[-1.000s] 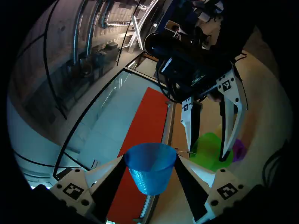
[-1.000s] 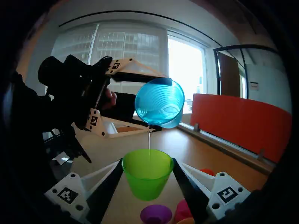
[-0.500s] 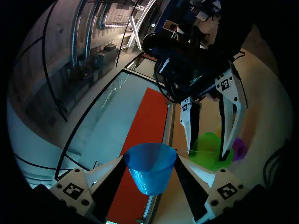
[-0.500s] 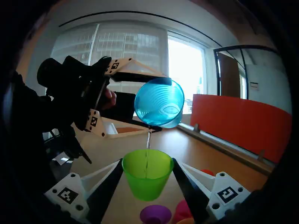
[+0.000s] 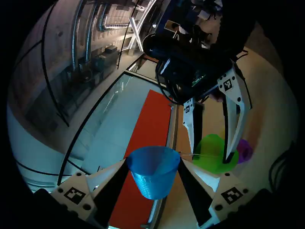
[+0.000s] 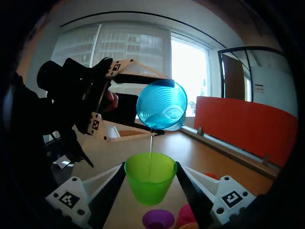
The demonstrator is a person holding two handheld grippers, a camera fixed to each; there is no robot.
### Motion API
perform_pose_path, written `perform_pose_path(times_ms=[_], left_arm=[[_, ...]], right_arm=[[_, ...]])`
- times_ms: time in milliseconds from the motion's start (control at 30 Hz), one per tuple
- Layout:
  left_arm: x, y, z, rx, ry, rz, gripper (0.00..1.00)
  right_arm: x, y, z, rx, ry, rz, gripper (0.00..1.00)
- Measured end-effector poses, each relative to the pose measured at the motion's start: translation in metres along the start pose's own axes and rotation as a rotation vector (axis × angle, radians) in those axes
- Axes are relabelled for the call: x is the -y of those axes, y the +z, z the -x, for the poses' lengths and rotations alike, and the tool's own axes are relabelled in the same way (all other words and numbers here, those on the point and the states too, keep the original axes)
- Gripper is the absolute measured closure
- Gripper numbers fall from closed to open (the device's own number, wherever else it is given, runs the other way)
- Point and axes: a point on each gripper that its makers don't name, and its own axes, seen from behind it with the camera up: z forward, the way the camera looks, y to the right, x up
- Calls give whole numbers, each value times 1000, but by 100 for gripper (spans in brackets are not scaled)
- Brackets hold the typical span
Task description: Pour water
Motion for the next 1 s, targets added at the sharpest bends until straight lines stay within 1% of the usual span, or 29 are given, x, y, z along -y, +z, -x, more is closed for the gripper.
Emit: perform_pose_path(times_ms=[800,1000], left_arm=[[0,0,0,2,29,-2,13],[1,0,0,2,44,-5,13]], right_arm=[[0,-1,1,-2,0,1,5],[0,-1,1,-1,0,2,5]])
